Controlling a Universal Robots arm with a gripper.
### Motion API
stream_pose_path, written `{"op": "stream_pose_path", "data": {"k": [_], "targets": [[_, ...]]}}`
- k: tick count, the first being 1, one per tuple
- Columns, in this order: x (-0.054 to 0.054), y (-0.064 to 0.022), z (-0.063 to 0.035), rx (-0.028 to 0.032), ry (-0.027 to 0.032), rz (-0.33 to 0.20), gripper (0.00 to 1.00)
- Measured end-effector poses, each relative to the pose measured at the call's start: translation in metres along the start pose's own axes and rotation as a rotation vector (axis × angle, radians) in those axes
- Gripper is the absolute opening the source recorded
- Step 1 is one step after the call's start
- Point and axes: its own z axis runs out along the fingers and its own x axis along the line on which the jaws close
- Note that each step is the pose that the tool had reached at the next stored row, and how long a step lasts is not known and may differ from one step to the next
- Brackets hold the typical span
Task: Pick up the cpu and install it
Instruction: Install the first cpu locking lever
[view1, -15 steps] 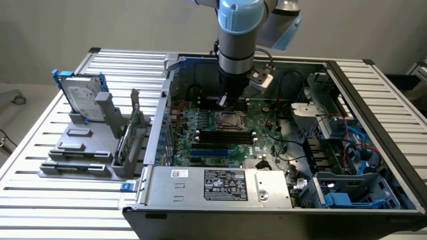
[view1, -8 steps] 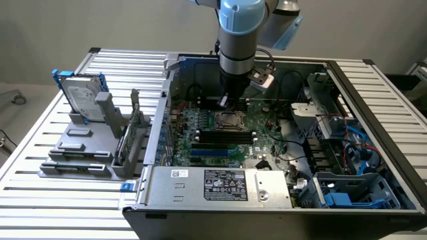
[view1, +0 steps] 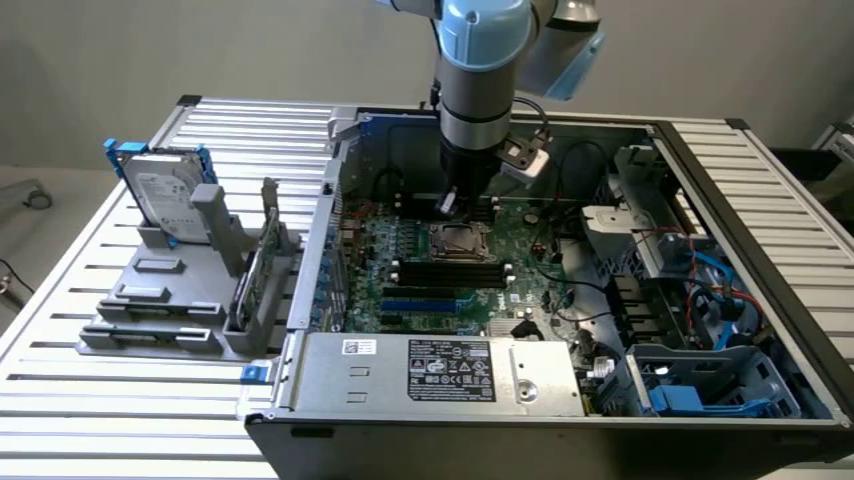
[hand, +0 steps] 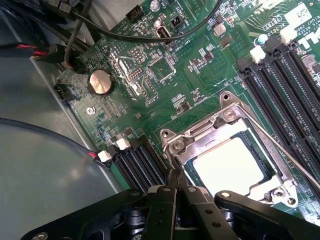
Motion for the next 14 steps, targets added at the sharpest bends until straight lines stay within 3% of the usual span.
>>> {"op": "stream_pose_path", "data": {"k": [7,14], "targets": [[0.0,0.0002,-0.0006,0.0009,0.0014,0.0,0.11],[0.0,-0.0015,-0.0099,0.0066,0.005,0.001,0.11]]}}
